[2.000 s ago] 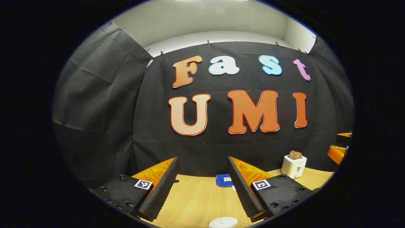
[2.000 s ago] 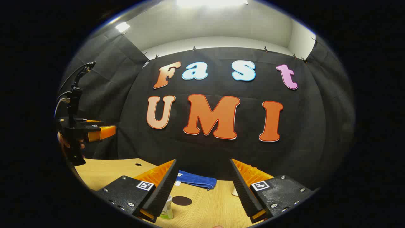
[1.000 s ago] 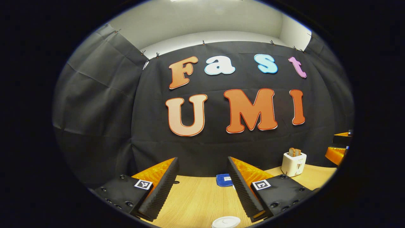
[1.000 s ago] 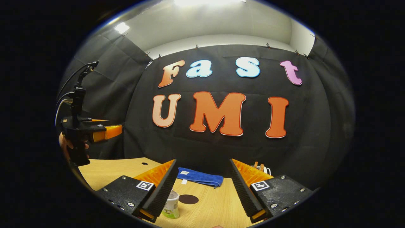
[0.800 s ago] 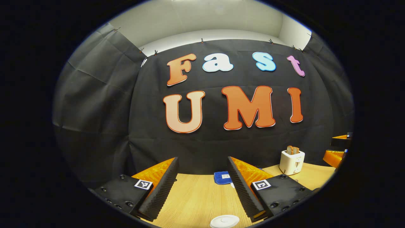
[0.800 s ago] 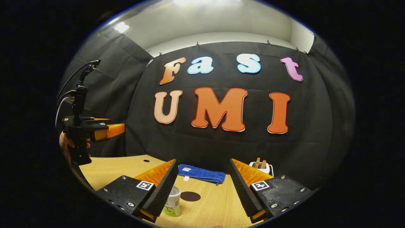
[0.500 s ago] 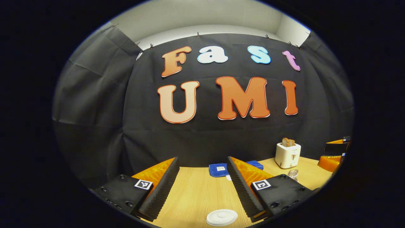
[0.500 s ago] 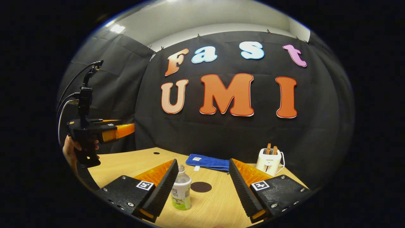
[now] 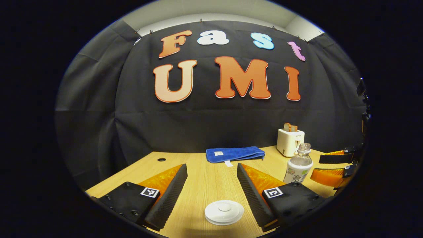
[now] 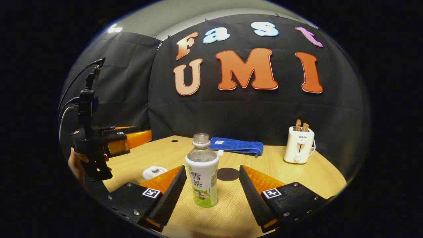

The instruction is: Open the teacup lid with one hand, grasp the water bottle and pour water into the teacup with the other hand; after pouring, place the water bottle on the coaster and then close the teacup lid.

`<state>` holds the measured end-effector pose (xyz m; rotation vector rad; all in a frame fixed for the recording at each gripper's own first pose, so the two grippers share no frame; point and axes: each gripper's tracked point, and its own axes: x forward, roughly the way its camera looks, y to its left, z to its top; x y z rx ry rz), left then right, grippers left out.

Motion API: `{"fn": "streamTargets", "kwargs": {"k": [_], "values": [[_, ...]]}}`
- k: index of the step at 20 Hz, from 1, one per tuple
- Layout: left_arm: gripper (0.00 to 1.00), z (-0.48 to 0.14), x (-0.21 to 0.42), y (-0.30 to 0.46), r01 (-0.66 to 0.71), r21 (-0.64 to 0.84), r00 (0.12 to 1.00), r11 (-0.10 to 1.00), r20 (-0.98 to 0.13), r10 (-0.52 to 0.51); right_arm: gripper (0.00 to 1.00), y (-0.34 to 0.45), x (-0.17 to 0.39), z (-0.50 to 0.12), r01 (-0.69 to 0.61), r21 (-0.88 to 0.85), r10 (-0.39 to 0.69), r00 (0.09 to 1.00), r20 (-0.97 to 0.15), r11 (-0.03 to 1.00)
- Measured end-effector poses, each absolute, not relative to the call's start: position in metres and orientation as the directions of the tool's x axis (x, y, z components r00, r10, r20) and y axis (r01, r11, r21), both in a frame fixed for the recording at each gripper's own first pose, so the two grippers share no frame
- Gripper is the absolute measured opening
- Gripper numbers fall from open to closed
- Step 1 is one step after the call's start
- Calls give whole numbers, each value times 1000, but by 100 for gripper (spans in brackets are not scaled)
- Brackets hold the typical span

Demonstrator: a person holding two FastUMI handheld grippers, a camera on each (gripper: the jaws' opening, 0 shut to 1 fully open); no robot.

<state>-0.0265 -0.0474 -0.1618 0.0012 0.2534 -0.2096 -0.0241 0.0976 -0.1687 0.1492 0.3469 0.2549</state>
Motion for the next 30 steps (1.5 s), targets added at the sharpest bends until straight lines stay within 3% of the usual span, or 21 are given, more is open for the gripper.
{"fn": "streamTargets", "kwargs": {"k": [9, 14, 16, 19, 20, 21, 22, 23, 24, 25, 26, 28, 30], "values": [[99, -238, -42, -58, 258, -70, 880, 964, -395, -264, 96, 119, -13, -207, -261, 174, 309, 878, -365, 949], [95, -259, -45, -66, 311, 20, 855, 950, -443, -270, 96, 125, -7, -217, -269, 200, 327, 867, -375, 942], [80, -261, -44, -72, 327, 55, 855, 943, -442, -270, 96, 125, -5, -220, -270, 204, 331, 866, -376, 941], [74, -266, -42, -71, 320, 89, 855, 943, -455, -248, 96, 125, -5, -220, -269, 208, 331, 865, -376, 940], [56, -269, -42, -72, 319, 83, 851, 944, -463, -247, 96, 124, -5, -219, -269, 210, 332, 866, -374, 940], [52, -270, -41, -72, 315, 82, 851, 946, -466, -243, 96, 124, -5, -220, -269, 212, 332, 867, -372, 940], [58, -271, -40, -72, 316, 83, 848, 945, -471, -243, 96, 123, -4, -220, -268, 212, 331, 868, -370, 940], [58, -269, -38, -68, 299, 85, 854, 950, -467, -227, 96, 123, -5, -219, -269, 213, 332, 868, -368, 939], [44, -272, -39, -70, 304, 87, 850, 949, -474, -229, 96, 122, -4, -219, -268, 213, 332, 869, -368, 939], [39, -270, -39, -73, 311, 89, 853, 946, -465, -236, 96, 122, -5, -219, -270, 214, 333, 868, -368, 939], [44, -267, -40, -74, 311, 87, 854, 946, -463, -238, 96, 122, -4, -220, -269, 212, 332, 868, -369, 940], [33, -270, -38, -70, 294, 79, 857, 953, -462, -226, 96, 123, -3, -222, -270, 211, 333, 866, -374, 939], [33, -265, -38, -67, 281, 79, 866, 957, -451, -217, 96, 123, -3, -224, -268, 209, 331, 864, -380, 940]]}}
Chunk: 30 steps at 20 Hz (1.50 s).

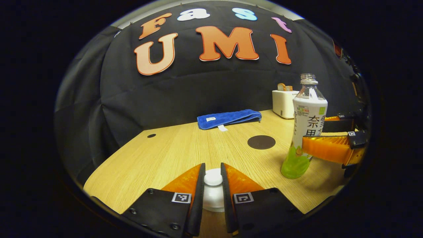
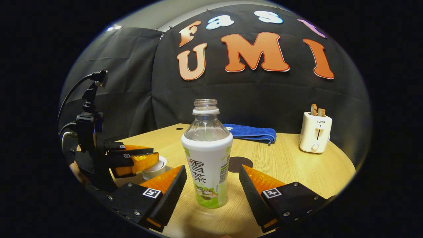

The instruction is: Open the teacup lid with one hand, grasp the water bottle and pour water into the teacup with the other hand; after pouring, place the water bottle on the coaster and then close the teacup lid.

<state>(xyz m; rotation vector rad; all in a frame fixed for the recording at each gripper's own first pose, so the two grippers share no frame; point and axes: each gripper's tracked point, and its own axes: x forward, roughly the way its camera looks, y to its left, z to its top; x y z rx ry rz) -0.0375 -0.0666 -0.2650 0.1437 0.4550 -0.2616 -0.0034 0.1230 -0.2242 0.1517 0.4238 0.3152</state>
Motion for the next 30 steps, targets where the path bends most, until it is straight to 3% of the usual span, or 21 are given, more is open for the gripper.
{"fn": "streamTargets", "kwargs": {"k": [10, 13, 18, 20, 21, 22, 30], "values": [[30, -213, -24, -38, 196, 72, 935, 978, -314, -165, 92, 129, 1, -236, -248, 254, 340, 834, -435, 935], [32, -210, -21, -26, 166, 63, 943, 984, -302, -140, 71, 133, 1, -236, -243, 262, 341, 826, -449, 934], [30, -214, -19, -4, 125, 12, 942, 992, -314, -115, 66, 138, 2, -223, -279, 195, 339, 822, -459, 940], [32, -213, -18, 7, 102, 7, 944, 995, -317, -94, 66, 139, 6, -214, -292, 147, 326, 830, -452, 945], [33, -211, -17, 12, 93, 7, 945, 996, -315, -86, 61, 137, 9, -211, -293, 111, 311, 837, -449, 950], [32, -209, -17, 18, 87, 11, 947, 996, -310, -79, 66, 133, 12, -208, -294, 67, 292, 845, -448, 953], [32, -193, -18, 60, 24, 30, 960, 999, -281, -15, 65, 120, 37, -191, -318, -307, 161, 882, -444, 897]]}}
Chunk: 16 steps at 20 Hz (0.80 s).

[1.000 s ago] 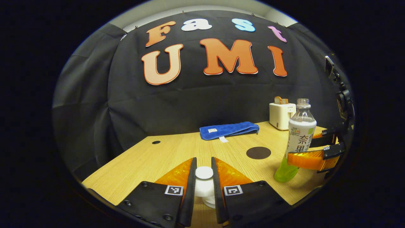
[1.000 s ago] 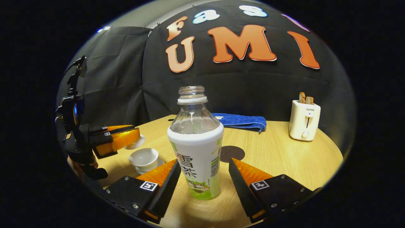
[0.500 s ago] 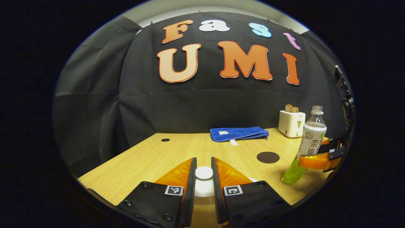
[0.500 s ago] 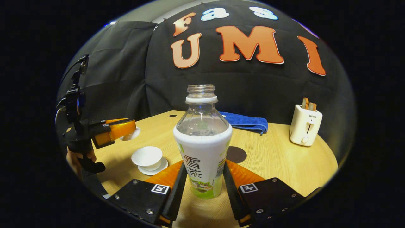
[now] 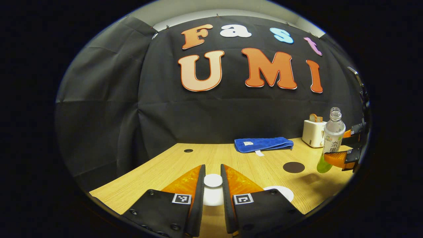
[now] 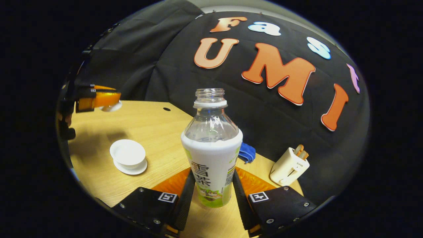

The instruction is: Open the teacup lid with one hand, grasp the water bottle and pour water into the teacup with the other hand; after pouring, place the water bottle on the coaster and then close the teacup lid.

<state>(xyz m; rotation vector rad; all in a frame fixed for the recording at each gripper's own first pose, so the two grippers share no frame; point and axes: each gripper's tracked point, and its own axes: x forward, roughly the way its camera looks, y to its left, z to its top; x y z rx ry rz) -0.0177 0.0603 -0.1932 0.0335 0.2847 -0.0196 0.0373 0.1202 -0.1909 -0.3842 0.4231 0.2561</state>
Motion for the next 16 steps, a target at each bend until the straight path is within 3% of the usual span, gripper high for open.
{"fn": "streamTargets", "kwargs": {"k": [4, 6, 9, 10, 16], "values": [[32, -193, -20, 77, 6, 31, 961, 999, -276, 3, 68, 122, 47, -188, -324, -450, 115, 895, -431, 832], [32, -201, -22, 82, 2, 20, 957, 1000, -289, 4, 65, 126, 49, -190, -333, -528, 99, 901, -422, 781], [32, -208, -26, 88, -5, 6, 954, 1000, -301, 7, 68, 136, 51, -195, -355, -632, 90, 907, -411, 689], [32, -211, -26, 89, -6, 7, 953, 1000, -303, 8, 65, 140, 50, -197, -364, -662, 91, 908, -409, 656], [32, -229, -35, 97, -15, -21, 944, 1000, -329, 8, 65, 158, 47, -224, -402, -792, 96, 909, -405, 460]]}}
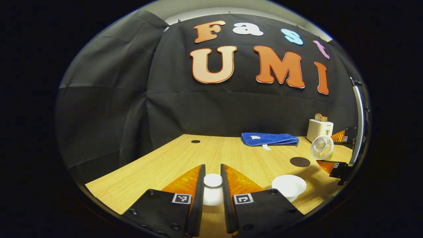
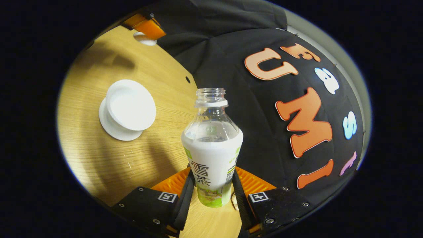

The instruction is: Open the teacup lid with one hand, grasp the water bottle and pour water into the teacup with the other hand; after pouring, place the water bottle on the coaster and then close the teacup lid.

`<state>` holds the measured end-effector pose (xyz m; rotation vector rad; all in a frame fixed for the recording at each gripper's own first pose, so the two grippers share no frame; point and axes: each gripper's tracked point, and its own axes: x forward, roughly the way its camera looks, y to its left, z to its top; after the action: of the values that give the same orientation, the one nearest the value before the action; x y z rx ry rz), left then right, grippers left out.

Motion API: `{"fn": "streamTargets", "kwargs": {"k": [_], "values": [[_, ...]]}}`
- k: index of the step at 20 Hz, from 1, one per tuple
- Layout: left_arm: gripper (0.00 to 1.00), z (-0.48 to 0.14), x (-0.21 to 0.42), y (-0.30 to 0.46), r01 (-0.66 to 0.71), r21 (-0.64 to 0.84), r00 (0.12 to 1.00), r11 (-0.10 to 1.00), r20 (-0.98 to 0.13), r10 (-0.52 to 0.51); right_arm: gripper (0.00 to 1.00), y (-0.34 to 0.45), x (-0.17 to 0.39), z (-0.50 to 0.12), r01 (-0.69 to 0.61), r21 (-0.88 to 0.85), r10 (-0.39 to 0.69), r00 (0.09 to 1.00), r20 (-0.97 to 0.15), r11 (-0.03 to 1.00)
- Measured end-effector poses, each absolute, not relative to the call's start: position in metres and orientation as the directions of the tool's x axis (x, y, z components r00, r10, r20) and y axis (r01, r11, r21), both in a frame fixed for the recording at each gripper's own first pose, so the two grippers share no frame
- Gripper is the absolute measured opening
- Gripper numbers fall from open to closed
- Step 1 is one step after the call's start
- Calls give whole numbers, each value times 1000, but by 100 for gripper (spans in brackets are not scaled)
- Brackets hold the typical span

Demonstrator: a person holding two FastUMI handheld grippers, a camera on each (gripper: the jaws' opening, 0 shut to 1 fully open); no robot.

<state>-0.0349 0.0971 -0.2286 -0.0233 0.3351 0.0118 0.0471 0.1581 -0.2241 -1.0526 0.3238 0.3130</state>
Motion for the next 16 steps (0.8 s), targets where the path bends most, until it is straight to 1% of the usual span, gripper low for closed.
{"fn": "streamTargets", "kwargs": {"k": [3, 7, 8, 9, 11, 12, 15, 16], "values": [[32, -232, -37, 105, -24, -15, 942, 1000, -334, 17, 65, 163, 52, -224, -388, -839, 94, 919, -382, 382], [32, -243, -42, 108, -22, -27, 937, 999, -350, 11, 65, 167, 48, -236, -408, -856, 104, 912, -396, 317], [32, -246, -43, 111, -25, -28, 934, 999, -358, 13, 65, 166, 48, -235, -397, -871, 99, 918, -385, 289], [30, -247, -44, 113, -28, -25, 932, 999, -362, 17, 64, 163, 51, -233, -382, -887, 93, 924, -371, 259], [30, -247, -45, 116, -30, -12, 933, 999, -359, 24, 64, 160, 54, -233, -360, -909, 84, 933, -350, 210], [32, -246, -46, 118, -30, 0, 935, 1000, -355, 28, 65, 159, 53, -237, -362, -912, 84, 932, -352, 194], [33, -249, -48, 121, -25, 32, 935, 999, -353, 34, 65, 158, 52, -238, -352, -926, 83, 935, -344, 133], [30, -249, -49, 120, -19, 40, 935, 999, -353, 32, 65, 158, 52, -234, -337, -935, 85, 940, -329, 109]]}}
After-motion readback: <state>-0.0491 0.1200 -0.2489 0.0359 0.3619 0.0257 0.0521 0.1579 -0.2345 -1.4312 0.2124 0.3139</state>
